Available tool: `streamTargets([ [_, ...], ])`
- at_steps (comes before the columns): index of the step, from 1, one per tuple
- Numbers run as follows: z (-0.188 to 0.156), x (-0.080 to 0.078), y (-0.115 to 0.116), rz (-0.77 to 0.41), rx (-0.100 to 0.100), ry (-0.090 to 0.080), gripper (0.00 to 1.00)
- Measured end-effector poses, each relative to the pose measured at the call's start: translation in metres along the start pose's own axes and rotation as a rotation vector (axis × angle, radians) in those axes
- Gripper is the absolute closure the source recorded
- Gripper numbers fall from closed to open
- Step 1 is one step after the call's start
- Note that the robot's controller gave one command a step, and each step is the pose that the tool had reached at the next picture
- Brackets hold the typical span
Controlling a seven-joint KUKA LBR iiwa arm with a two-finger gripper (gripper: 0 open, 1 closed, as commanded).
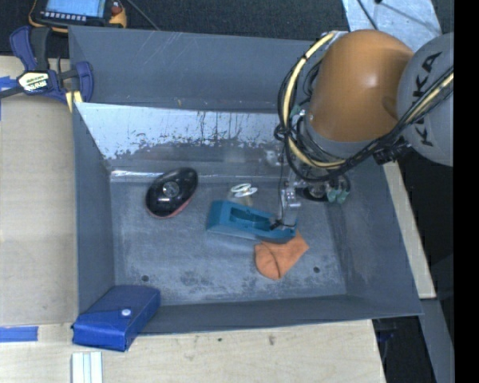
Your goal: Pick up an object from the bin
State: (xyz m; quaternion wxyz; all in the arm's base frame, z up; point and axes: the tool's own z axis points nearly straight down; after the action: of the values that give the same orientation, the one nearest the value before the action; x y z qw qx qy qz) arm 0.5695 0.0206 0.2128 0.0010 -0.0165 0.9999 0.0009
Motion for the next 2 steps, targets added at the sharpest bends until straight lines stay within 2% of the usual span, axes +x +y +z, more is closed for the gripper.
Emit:
streamTargets([
  [1, -0.0177, -0.0163, -0.0234, -0.034, 0.005, -0.002, 0.0],
  [2, -0.0181, -0.0191, -0.0207, -0.046, 0.0, -0.002, 0.0],
])
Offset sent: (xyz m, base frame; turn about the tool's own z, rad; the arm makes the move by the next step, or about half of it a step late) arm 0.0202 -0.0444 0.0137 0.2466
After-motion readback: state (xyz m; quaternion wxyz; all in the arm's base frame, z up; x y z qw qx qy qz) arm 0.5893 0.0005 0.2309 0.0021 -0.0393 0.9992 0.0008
